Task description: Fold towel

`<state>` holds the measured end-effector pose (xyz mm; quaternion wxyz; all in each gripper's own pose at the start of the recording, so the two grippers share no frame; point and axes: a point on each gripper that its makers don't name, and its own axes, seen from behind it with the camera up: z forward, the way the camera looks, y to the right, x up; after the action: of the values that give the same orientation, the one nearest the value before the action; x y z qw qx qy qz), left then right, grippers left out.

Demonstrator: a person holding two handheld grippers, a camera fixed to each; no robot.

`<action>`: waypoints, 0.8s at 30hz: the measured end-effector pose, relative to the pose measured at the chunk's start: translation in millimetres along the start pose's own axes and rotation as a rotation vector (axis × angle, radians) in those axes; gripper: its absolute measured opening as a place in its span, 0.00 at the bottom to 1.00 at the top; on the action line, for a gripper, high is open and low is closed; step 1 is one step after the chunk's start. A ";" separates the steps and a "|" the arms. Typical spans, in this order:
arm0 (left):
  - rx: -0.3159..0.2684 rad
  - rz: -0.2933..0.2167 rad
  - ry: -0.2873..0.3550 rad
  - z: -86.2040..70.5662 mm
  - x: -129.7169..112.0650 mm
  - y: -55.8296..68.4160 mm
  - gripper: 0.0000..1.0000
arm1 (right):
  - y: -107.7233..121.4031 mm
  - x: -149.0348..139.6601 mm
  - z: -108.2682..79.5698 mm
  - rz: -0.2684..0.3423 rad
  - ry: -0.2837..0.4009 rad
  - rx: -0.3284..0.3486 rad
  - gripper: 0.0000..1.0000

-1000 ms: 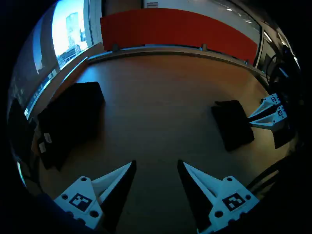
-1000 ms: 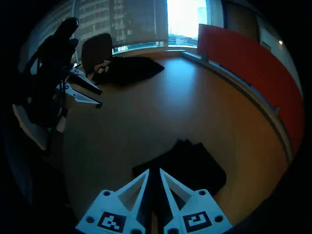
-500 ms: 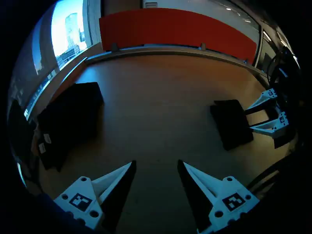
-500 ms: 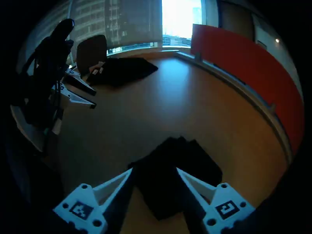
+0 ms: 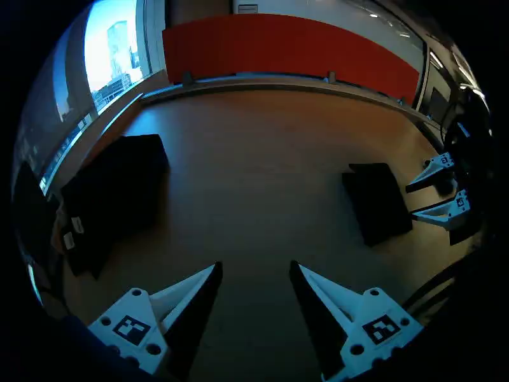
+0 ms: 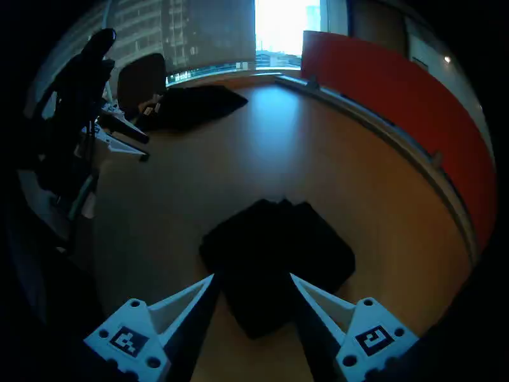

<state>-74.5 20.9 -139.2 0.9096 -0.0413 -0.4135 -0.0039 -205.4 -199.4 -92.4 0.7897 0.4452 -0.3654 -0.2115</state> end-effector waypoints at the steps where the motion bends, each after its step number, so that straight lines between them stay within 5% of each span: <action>1: 0.000 0.000 0.000 0.1 0.0 0.3 0.77 | 0.6 -4.9 -1.2 0.003 -0.008 -0.003 0.72; 24: -0.011 0.013 0.001 3.4 2.9 8.3 0.77 | 6.8 -70.1 -8.3 0.042 -0.105 -0.052 0.70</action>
<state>-74.8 29.5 -135.4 0.9095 -0.0489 -0.4127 -0.0003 -244.2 -145.1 -116.6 0.7850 0.4049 -0.4101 -0.2273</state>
